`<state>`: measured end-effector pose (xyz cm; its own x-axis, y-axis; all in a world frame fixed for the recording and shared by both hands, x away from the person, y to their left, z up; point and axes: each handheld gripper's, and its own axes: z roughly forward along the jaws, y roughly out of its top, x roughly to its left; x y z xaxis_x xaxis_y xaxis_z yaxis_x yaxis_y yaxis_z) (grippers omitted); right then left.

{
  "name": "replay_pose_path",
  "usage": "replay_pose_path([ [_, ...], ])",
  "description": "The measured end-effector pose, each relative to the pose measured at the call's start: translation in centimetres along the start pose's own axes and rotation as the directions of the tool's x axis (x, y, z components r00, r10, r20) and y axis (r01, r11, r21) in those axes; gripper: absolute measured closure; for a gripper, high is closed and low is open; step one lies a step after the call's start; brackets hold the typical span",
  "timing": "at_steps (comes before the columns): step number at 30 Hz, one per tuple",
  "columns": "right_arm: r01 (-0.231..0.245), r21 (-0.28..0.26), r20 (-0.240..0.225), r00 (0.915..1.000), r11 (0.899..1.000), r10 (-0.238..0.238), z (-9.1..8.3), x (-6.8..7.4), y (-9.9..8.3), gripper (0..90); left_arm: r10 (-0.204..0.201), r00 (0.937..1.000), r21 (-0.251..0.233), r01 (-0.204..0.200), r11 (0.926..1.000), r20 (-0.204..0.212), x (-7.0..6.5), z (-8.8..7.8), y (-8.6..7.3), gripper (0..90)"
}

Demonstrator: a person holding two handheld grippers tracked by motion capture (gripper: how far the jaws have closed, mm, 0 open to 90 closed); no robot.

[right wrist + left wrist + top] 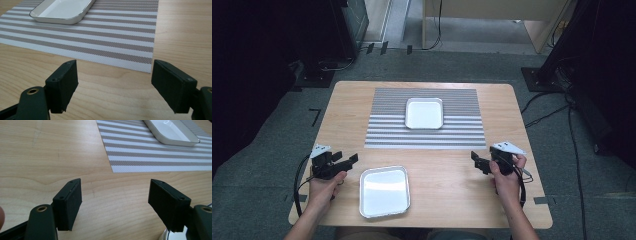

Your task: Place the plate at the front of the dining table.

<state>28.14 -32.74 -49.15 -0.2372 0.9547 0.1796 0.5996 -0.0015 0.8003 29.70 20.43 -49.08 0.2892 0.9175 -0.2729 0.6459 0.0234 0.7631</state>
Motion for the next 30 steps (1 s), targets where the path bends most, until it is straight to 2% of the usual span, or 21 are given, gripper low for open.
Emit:
replay_pose_path([
  [9, -0.008, -0.002, 0.017, 0.9998, 1.0, 0.008, -1.7, -1.2, -1.4, 21.6, 0.023, 0.9993, 0.001, -0.023, 0.9997, -0.03, 0.4, -1.3, -1.1, 27.0],
  [16, -0.022, 0.002, 0.037, 0.9991, 1.0, 0.022, -3.0, -2.4, -2.6, 21.7, 0.013, 0.999, 0.003, -0.013, 0.9999, -0.043, 1.0, -2.2, -1.7, 27.0],
  [23, -0.035, 0.011, 0.058, 0.9977, 0.999, 0.034, -4.1, -3.4, -3.9, 21.8, 0.027, 0.9977, 0.008, -0.026, 0.9996, -0.063, 1.4, -3.1, -2.5, 27.1],
  [30, -0.054, 0.013, 0.082, 0.9953, 0.998, 0.053, -5.2, -4.6, -5.0, 21.8, 0.043, 0.9927, 0.022, -0.041, 0.9989, -0.112, 2.4, -3.6, -3.4, 27.2],
])
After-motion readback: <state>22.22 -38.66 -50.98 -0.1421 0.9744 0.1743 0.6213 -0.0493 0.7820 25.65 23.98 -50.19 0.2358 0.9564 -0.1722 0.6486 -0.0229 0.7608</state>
